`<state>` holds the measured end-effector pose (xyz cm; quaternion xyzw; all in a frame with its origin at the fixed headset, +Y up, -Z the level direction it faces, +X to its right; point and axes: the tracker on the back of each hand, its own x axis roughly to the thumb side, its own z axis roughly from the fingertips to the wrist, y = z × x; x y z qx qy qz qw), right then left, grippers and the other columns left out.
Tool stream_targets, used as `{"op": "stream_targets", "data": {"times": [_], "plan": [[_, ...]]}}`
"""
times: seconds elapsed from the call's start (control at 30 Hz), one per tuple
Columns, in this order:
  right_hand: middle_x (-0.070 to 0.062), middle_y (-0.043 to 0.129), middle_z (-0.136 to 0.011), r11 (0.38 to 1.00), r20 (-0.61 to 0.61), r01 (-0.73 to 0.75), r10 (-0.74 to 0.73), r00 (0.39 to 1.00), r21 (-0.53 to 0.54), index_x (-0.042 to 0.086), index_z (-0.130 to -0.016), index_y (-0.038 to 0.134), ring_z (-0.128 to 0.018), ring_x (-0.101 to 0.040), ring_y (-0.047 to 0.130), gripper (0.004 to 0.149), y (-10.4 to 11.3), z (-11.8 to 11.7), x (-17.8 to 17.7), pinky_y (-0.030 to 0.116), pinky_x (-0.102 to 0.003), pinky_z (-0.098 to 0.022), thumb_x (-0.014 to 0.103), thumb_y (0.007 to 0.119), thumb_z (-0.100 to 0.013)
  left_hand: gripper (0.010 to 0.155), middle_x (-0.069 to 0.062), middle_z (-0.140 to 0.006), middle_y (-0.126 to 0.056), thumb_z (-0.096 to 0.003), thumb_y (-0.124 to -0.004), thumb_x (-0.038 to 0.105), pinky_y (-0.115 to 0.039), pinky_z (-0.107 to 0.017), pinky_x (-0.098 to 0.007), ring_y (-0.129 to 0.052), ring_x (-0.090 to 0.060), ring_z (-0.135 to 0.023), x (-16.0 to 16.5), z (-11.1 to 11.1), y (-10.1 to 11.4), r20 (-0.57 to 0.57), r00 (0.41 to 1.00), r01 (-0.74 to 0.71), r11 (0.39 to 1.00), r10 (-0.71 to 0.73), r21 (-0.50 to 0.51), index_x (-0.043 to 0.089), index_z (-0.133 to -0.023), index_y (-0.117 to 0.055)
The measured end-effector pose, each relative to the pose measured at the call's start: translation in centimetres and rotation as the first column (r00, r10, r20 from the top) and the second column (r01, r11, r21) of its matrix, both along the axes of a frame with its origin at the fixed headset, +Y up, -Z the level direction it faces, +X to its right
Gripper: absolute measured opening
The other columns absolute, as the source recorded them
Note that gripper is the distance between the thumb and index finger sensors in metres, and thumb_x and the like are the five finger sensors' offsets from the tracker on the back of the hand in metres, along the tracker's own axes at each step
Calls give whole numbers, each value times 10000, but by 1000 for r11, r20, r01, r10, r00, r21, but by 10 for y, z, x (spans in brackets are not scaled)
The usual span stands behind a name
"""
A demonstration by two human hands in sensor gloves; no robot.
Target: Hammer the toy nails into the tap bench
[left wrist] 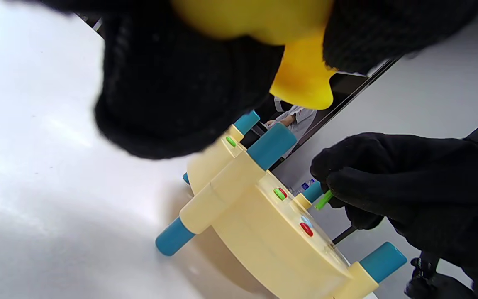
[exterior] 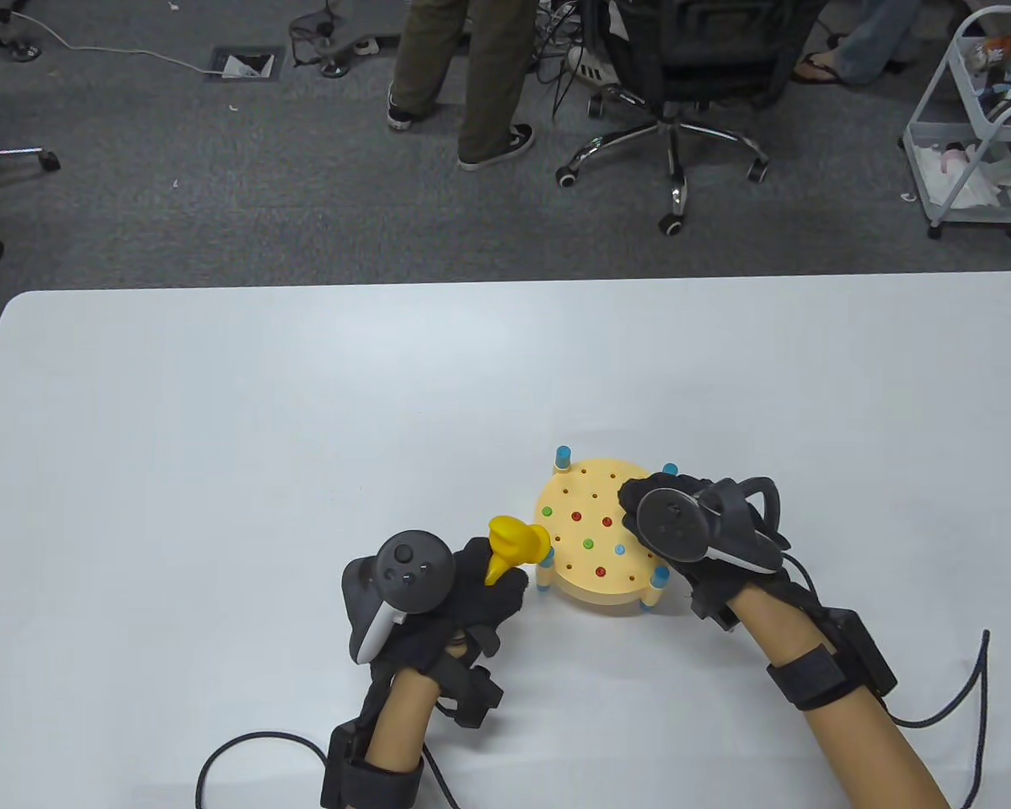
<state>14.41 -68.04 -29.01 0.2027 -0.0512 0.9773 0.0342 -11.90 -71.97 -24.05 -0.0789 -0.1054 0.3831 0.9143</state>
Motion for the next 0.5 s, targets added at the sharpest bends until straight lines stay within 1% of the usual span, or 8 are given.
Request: {"op": "stream_targets", "data": {"times": [0.1, 0.23, 0.27, 0.4, 0.5], "plan": [[-19, 944, -637, 999, 3, -40, 41, 999, -32, 219, -802, 822, -325, -95, 961, 421, -3, -3, -2, 865, -318, -327, 363, 796, -407, 626, -138, -564, -964, -374, -807, 506, -818, -109, -318, -1031, -253, -269, 0, 0, 0, 4, 1000, 14, 1000, -14, -4, 94, -838, -726], [-13, 946, -633, 995, 7, -103, 104, 995, -14, 222, -798, 821, -323, -89, 962, 419, -8, -2, -1, 867, -314, -324, 366, 795, -406, 624, -137, -567, -960, -376, -803, 505, -818, -115, -320, -1028, -252, -275, 1, 0, -1, 10, 1000, 27, 1000, -27, 3, 96, -840, -724], [-13, 947, -632, 996, 7, -85, 85, 996, 16, 219, -795, 824, -321, -91, 963, 419, -9, -1, 0, 868, -315, -322, 366, 797, -404, 624, -138, -566, -961, -376, -801, 506, -817, -115, -321, -1029, -253, -274, 2, 0, -1, 10, 1000, 27, 1000, -27, 6, 95, -840, -724], [-12, 949, -628, 999, -2, -54, 54, 999, 6, 217, -792, 824, -316, -89, 965, 418, -11, -1, 3, 870, -312, -316, 367, 798, -402, 625, -138, -565, -960, -377, -797, 507, -817, -115, -321, -1028, -251, -274, 4, 0, -2, 20, 999, 38, 999, -38, 3, 94, -840, -724], [-9, 950, -629, 998, -2, -55, 55, 998, 41, 221, -790, 824, -318, -89, 966, 417, -12, 0, 1, 871, -311, -317, 368, 798, -401, 623, -138, -563, -962, -378, -797, 507, -818, -114, -321, -1029, -251, -271, 4, 0, -2, 24, 999, 42, 999, -42, 2, 94, -839, -726]]}}
